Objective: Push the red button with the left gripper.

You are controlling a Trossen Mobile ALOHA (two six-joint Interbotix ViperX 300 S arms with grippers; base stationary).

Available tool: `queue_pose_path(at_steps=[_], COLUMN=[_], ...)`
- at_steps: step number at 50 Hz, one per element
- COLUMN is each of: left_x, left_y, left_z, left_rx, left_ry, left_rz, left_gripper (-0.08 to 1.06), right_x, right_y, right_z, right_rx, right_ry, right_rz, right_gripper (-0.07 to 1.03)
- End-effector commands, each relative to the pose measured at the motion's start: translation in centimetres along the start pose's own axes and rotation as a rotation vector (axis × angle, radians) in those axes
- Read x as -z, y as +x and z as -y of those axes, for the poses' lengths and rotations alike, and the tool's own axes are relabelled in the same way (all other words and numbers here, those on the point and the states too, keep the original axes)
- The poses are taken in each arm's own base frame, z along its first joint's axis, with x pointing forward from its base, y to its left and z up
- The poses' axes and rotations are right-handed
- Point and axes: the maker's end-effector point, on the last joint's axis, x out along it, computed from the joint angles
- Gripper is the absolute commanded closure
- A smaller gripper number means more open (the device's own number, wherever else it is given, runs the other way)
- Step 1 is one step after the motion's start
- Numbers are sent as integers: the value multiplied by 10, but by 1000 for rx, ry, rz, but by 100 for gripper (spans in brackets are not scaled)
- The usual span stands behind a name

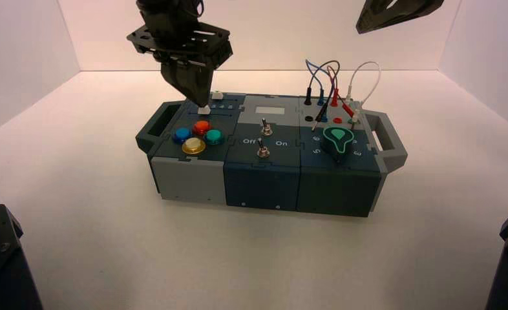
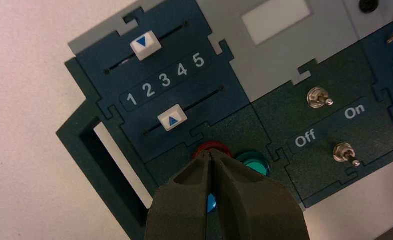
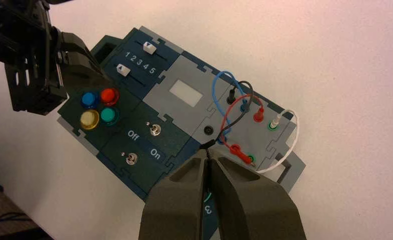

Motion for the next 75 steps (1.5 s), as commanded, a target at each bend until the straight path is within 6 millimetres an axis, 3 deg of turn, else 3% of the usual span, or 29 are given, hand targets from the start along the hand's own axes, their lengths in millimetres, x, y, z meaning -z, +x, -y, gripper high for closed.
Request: queue_pose_path(at_steps=[1, 48, 60, 75], left_x=[-11, 10, 10, -6], left_y=[-4, 25, 24, 2], left_z=[1, 1, 1, 2], left_rx=[2, 1, 0, 3], left_ry=[4, 6, 2, -3], left_rz=[28, -95, -94, -22], left_gripper=[101, 101, 101, 101], right_x=[-16, -16, -16, -16], right_y=[-5, -7, -11, -14], right_z=[-4, -6, -6, -7], right_rx=[-10, -22, -24, -26], right_ry=[-2, 18, 15, 16], right_rz=[38, 36, 45, 57], right_gripper=[99, 99, 99, 99])
